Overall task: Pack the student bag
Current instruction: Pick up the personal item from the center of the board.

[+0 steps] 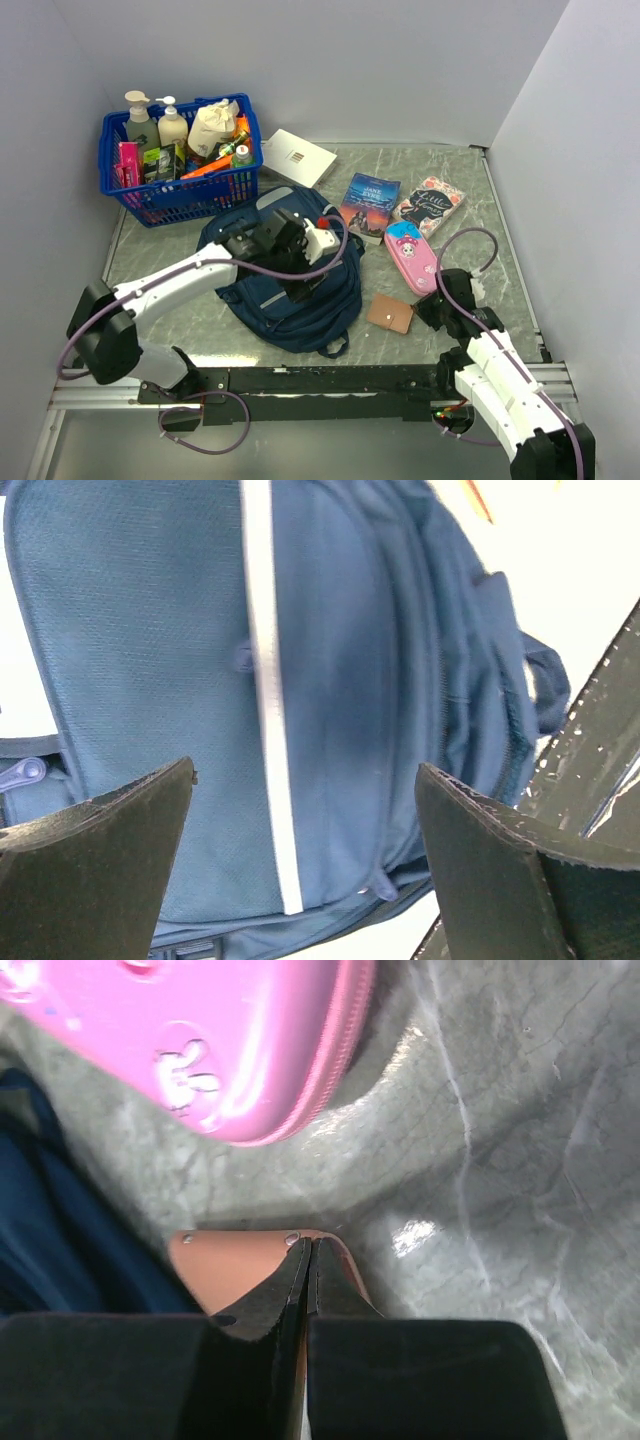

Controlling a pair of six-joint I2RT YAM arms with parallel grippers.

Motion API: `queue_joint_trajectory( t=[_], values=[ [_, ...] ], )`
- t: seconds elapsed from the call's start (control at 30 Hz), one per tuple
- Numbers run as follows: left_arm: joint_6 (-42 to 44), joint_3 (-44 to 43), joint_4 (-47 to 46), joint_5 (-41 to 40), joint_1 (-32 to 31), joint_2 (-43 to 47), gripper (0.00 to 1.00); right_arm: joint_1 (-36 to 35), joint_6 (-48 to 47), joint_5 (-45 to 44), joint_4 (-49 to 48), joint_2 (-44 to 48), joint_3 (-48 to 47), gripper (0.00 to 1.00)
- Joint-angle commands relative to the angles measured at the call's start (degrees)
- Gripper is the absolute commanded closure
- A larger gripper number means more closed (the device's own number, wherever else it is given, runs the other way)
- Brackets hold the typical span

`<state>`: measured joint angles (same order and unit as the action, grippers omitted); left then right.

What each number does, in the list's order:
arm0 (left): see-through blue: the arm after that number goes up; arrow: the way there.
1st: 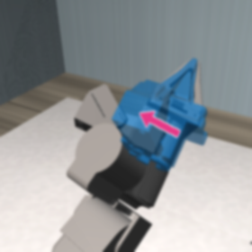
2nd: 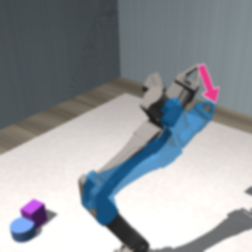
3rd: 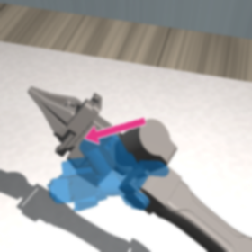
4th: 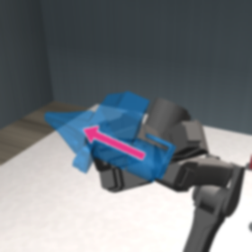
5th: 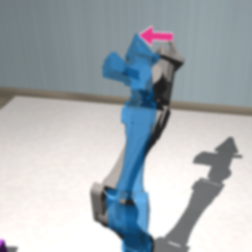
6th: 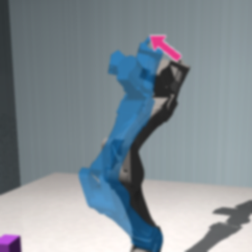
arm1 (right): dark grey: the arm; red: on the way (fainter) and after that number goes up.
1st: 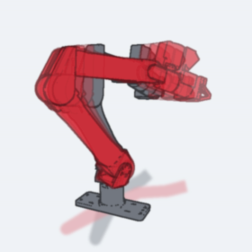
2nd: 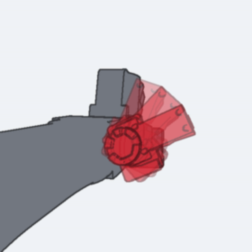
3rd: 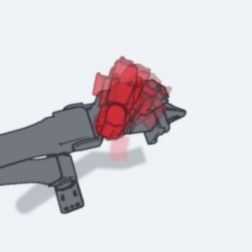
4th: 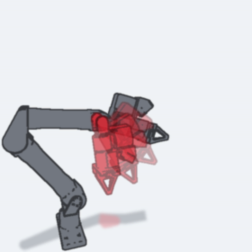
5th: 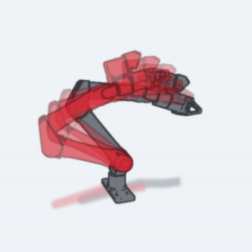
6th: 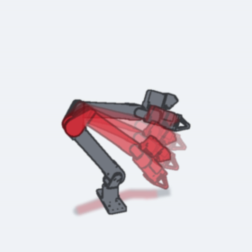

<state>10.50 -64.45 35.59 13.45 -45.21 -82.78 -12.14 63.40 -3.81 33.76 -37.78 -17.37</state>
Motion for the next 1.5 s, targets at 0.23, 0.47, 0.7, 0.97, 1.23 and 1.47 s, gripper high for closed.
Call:
queue_joint_trajectory(
  t=[0.23, 0.47, 0.7, 0.97, 1.23, 1.47],
  values=[
    [-0.9, 8.3, -10.0, -11.0, -7.6, 0.3, 0.04, -0.4, -0.7, -1.2, 4.9, 4.5, -6.3, 1.0],
    [2.9, 10.7, -18.4, -21.9, -7.6, -0.7, 0.19, -0.3, -1.6, 0.2, 4.7, 4.8, -7.5, 1.0],
    [3.6, 10.1, -18.7, -25.5, -7.6, 1.3, 0.75, -0.3, -2.5, 1.7, 3.3, 4.6, -9.6, 1.0],
    [3.0, 7.8, -15.3, -27.0, -7.6, 4.5, 0.91, -0.2, -3.3, 7.1, 0.3, 2.2, -14.0, 1.0],
    [-3.8, 4.1, -14.9, -31.1, -6.3, 7.5, 0.98, -0.3, -1.3, 18.3, -5.4, 0.5, -18.1, 1.0],
    [-7.5, 5.3, -14.0, -32.9, -6.3, 8.8, 0.99, -1.6, 2.6, 27.8, -15.4, -4.7, -17.9, 1.0]
  ],
)
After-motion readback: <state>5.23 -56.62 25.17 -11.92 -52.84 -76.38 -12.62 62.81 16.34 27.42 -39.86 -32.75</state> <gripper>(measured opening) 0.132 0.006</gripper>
